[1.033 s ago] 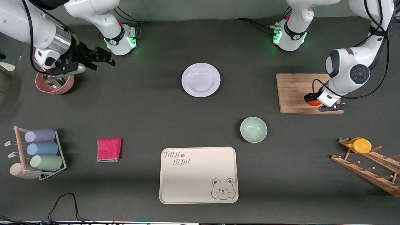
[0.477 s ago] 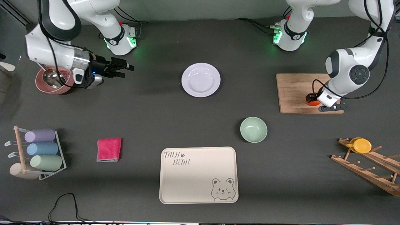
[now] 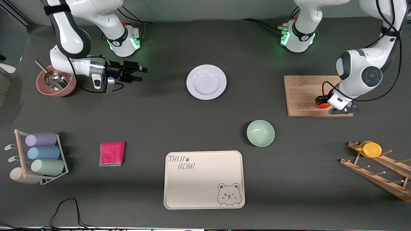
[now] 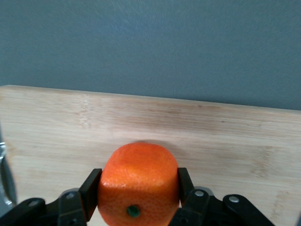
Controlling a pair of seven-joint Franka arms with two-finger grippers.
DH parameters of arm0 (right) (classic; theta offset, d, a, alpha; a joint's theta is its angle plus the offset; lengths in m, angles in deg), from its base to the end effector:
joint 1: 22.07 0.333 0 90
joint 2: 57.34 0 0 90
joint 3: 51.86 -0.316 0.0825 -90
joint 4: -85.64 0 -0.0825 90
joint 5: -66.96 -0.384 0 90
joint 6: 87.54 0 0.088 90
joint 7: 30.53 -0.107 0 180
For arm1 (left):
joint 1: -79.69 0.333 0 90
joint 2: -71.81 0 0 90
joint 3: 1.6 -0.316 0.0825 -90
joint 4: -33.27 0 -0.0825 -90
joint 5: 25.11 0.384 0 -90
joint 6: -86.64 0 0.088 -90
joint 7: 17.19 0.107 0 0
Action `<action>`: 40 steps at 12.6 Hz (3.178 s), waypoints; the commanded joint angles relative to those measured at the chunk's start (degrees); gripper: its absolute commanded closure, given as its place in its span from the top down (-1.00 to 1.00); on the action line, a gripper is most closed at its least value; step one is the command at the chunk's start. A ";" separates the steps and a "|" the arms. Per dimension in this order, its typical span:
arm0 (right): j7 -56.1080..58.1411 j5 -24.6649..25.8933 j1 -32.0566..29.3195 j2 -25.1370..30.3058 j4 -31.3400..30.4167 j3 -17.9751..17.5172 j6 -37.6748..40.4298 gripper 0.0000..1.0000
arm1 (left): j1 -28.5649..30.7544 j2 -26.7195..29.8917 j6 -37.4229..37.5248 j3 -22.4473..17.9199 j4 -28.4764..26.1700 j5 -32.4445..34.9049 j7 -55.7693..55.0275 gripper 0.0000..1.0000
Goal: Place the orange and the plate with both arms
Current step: 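Lift the orange with the left gripper while the right gripper grips the plate, then carry the orange over the white plate and lower it with the left gripper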
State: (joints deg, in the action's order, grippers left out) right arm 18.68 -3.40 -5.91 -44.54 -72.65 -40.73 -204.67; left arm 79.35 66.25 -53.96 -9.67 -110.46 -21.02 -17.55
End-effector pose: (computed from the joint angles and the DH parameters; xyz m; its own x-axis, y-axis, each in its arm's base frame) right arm 0.3460 0.0867 0.2753 0.9975 0.0673 -0.0235 0.0141 -0.5093 -0.8605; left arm 0.4464 0.0617 0.2329 0.9847 0.0858 -0.1516 0.0789 -0.9956 -0.0510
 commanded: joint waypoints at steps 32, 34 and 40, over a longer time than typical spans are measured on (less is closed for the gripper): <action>40.87 -23.33 0.19 -33.63 1.93 0.39 9.99 -0.09 | -37.36 -17.37 9.67 27.32 34.66 -4.81 -77.83 -1.00; 42.44 -23.42 0.01 -34.85 2.02 0.39 10.08 -0.09 | -38.86 -19.66 6.33 27.23 33.61 -2.51 -79.17 -1.00; 42.89 -23.42 0.01 -35.83 2.37 0.39 11.66 -0.22 | -40.00 -24.06 0.51 27.23 32.46 2.24 -84.62 -1.00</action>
State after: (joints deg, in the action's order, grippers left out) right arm 59.53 -25.21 -6.01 -78.72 -70.88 -40.57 -194.15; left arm 40.93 42.19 -52.25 18.35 -77.85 -20.33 -99.19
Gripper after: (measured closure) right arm 0.608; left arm 0.304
